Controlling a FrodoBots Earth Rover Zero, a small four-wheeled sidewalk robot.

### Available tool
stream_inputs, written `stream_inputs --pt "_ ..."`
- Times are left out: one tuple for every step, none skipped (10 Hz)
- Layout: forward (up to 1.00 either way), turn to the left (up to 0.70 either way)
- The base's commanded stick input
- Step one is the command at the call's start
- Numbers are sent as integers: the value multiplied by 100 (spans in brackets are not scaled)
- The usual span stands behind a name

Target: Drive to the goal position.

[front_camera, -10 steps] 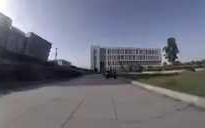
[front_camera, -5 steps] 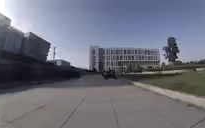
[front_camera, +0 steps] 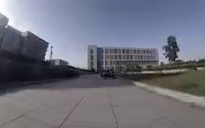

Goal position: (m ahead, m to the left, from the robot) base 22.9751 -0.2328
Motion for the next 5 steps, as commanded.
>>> stream_inputs --pt "100 0" --pt "100 0" --pt "100 0" --pt "100 0" --pt "100 0"
